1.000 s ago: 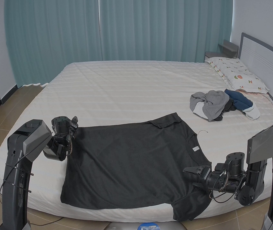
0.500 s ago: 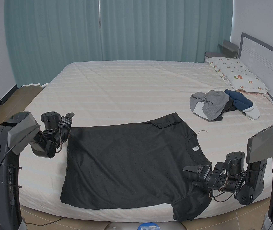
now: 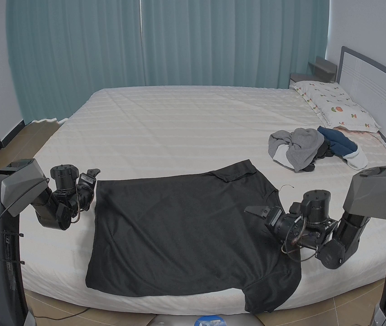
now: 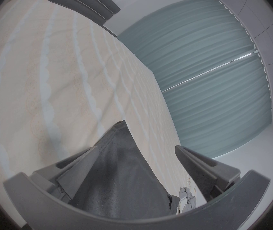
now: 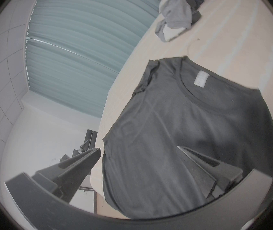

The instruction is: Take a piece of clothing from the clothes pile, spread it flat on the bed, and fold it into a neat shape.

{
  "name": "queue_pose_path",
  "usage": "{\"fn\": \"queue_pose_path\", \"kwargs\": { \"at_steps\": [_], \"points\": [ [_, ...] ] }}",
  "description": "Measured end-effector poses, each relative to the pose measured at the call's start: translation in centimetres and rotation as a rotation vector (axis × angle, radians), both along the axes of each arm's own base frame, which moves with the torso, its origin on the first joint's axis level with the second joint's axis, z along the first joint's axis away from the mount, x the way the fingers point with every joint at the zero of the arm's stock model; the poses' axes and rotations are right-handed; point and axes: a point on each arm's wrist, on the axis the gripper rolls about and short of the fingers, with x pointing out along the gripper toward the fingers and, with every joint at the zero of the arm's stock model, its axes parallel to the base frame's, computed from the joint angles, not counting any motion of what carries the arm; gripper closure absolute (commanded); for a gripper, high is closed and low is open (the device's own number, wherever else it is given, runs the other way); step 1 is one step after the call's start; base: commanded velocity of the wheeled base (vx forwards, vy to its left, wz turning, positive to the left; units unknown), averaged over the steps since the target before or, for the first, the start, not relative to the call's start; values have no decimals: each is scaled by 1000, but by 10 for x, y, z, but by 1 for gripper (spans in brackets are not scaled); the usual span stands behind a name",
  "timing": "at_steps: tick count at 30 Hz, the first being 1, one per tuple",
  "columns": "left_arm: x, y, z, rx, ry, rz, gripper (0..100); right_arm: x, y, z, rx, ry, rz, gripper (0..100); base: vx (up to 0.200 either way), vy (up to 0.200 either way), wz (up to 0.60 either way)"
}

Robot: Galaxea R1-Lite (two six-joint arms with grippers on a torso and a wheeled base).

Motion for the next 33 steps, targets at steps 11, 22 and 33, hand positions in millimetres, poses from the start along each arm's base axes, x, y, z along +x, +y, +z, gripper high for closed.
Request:
{"fn": "queue_pose_path", "kwargs": {
  "at_steps": [11, 22, 33],
  "points": [
    [-2, 0, -1, 11, 9, -5, 0, 82, 44, 45, -140, -154, -95, 0, 0, 0, 0],
    [-3, -2, -3, 41, 14, -13, 0, 160, 64, 45, -280, -237, -189, 0, 0, 0, 0],
    [-4, -4, -4, 51, 19, -18, 0, 204, 40, -2, -357, -207, -277, 0, 0, 0, 0]
  ]
}}
